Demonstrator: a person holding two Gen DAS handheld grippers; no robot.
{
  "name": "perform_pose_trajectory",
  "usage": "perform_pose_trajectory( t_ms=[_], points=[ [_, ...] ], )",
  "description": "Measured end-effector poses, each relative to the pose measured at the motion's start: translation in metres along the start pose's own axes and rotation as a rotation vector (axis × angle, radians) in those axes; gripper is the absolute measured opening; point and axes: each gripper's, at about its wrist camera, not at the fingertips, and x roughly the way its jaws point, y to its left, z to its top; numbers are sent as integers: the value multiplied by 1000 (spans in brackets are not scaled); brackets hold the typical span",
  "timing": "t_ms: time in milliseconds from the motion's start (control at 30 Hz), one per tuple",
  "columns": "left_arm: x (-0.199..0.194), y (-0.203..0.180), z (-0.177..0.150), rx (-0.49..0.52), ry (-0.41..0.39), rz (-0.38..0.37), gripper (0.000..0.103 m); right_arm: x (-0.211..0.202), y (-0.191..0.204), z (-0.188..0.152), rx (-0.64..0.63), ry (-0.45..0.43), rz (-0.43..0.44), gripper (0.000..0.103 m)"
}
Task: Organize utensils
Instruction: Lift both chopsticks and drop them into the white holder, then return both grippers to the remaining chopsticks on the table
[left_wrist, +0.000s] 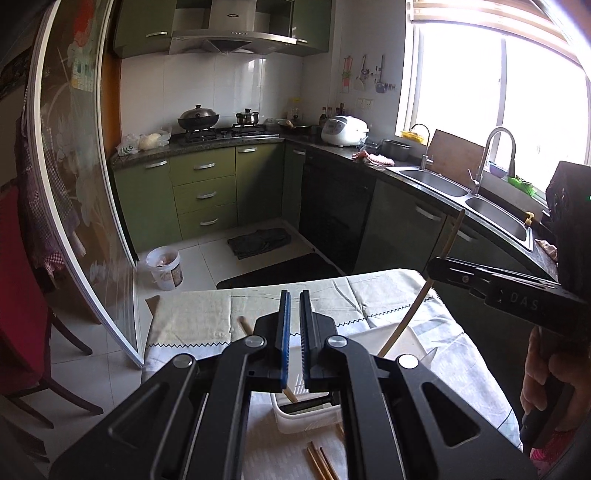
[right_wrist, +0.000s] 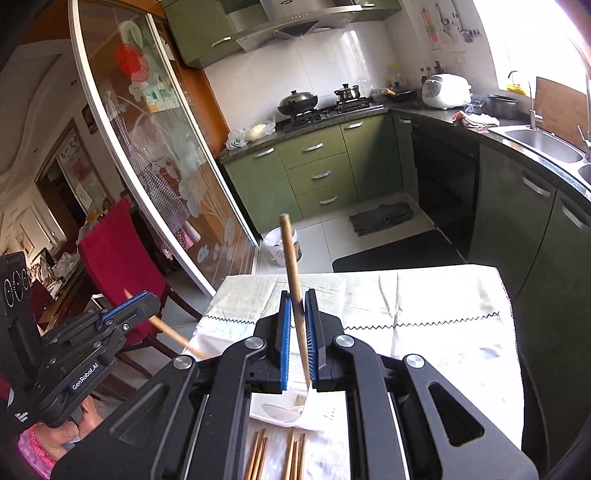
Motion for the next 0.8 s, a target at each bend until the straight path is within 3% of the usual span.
perform_pose_trajectory(
  t_ms=[100,200,300,367,433,500,533,600,733,767,800],
  points=[
    [-7,0,-1,8,-4,-5,5,-3,2,-5,-2,0,-7,9],
    [-17,-2,-1,10,-7,-14,5,-13,3,-8,0,-20,-7,21],
    [-32,0,-2,-1,-12,-24,7,-33,1,-11,19,-56,9,22],
    [-44,-2,-7,-2,-4,-29,11,-53,-1,-15,27,-93,30,22],
    [-53,-4,-18,-3,29,-26,32,-77,-4,-25,23,-126,35,22],
    [-57,-4,-33,-9,93,-17,45,-101,-7,-42,8,-151,24,24],
    [-56,-4,-45,-16,142,-13,46,-111,-11,-52,1,-157,10,30],
    [-46,-3,-70,-39,268,-30,46,-129,-18,-74,-2,-159,-15,35],
    [-8,-5,-127,-100,536,-71,45,-147,-44,-125,38,-120,-53,36],
    [1,-6,-140,-105,583,-60,43,-149,-50,-137,53,-109,-58,35],
    [10,-9,-150,-104,623,-48,33,-150,-55,-146,64,-99,-62,36]
  ],
)
